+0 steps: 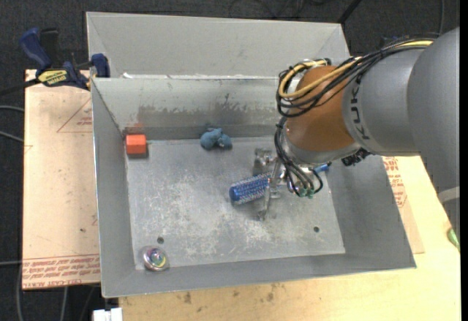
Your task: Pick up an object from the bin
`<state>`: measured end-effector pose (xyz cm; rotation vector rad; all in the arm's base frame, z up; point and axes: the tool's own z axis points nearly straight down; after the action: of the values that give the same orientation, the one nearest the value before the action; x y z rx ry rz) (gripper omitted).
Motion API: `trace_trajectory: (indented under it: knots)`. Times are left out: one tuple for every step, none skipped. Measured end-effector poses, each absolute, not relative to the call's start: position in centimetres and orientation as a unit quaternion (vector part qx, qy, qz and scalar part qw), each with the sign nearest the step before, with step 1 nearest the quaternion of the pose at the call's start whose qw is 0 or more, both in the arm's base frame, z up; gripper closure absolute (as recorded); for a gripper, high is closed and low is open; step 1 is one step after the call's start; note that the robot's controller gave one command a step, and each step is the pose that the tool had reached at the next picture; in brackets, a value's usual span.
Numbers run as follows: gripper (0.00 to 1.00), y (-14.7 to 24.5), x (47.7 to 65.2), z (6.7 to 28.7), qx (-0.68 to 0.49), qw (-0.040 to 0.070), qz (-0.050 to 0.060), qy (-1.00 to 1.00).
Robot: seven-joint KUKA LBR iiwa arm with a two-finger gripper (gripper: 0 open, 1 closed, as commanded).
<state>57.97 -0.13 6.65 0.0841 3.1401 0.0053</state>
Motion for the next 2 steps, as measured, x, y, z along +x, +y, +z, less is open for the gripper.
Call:
trace_trajectory:
  knots:
    - [0.00,-0.10,58.02,6.68,0.026,0.001,0.002,1.000]
    - [0.00,-0.07,58.06,6.70,0.025,0.001,0.002,1.000]
